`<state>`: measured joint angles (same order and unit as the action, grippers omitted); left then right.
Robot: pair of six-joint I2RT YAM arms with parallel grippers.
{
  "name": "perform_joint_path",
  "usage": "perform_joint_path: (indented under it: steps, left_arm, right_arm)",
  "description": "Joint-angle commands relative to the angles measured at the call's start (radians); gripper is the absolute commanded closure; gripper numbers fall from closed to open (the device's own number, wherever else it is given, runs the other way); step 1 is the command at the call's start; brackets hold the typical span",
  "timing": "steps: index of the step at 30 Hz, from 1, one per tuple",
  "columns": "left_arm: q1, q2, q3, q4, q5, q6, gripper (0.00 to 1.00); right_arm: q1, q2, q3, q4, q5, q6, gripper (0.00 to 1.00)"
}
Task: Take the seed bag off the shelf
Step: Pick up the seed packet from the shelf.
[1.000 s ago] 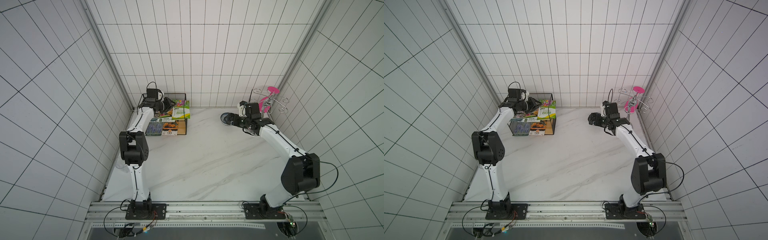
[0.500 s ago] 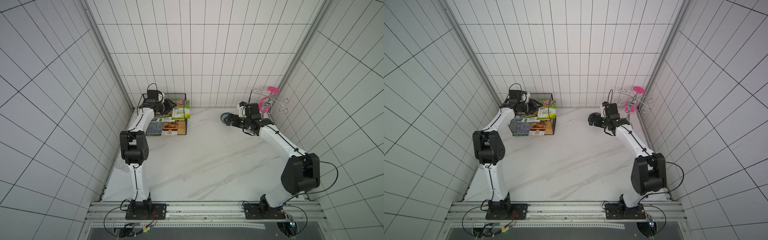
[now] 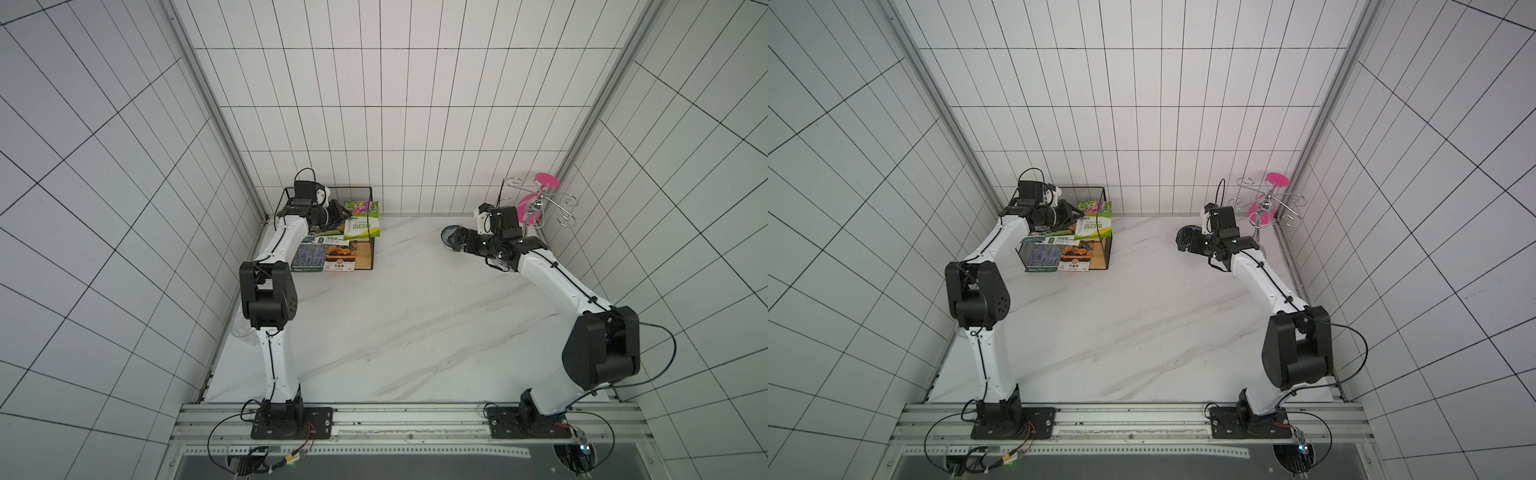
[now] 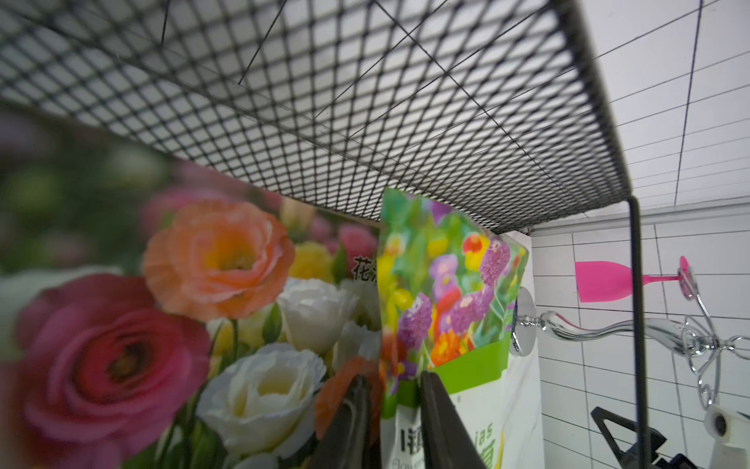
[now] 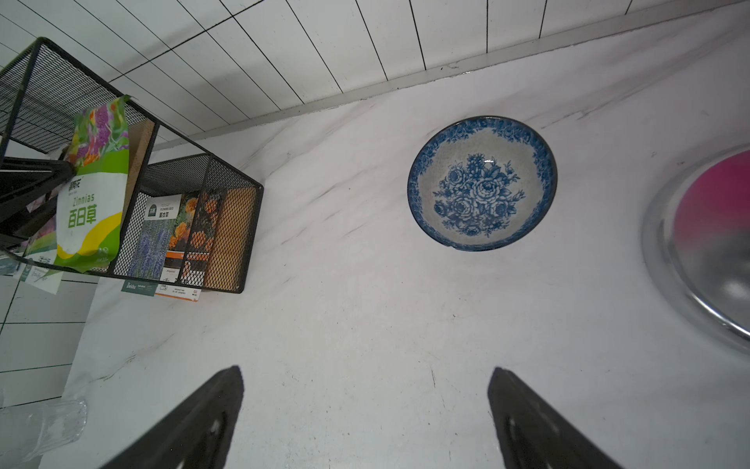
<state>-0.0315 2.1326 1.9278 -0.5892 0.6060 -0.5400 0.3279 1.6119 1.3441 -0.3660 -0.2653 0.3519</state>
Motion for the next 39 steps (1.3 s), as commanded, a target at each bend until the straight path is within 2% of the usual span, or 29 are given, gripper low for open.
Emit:
perform_joint_path:
  steps: [1, 5, 6, 16, 26, 35, 39]
  left_arm:
    - [0.001, 0.038, 0.010, -0.046, 0.003, 0.017, 0.82]
    - [0.003, 0.041, 0.016, -0.033, -0.002, 0.011, 0.99]
    - [0.004, 0.042, 0.019, -0.032, -0.002, 0.008, 1.00]
    - [0.020, 0.011, 0.045, -0.007, -0.039, -0.019, 1.00]
    - [0.066, -0.073, 0.070, -0.087, -0.144, 0.045, 1.00]
    - [0.101, -0.232, -0.047, -0.056, -0.119, 0.013, 1.00]
    - [0.117, -0.331, -0.150, -0.060, -0.065, -0.033, 1.00]
  right_arm:
    - [0.010, 0.012, -0.024, -0.019, -0.002, -0.010, 0.01]
    - [0.009, 0.014, -0.026, -0.018, -0.002, -0.011, 0.01]
    - [0.010, 0.015, -0.025, -0.017, -0.001, -0.011, 0.01]
    - [0.010, 0.017, -0.023, -0.019, -0.002, -0.017, 0.01]
    - [0.010, 0.023, -0.008, -0.018, -0.004, -0.022, 0.01]
    - [0.009, 0.019, -0.005, -0.021, -0.007, -0.023, 0.01]
    - [0.010, 0.017, -0.005, -0.022, -0.004, -0.024, 0.01]
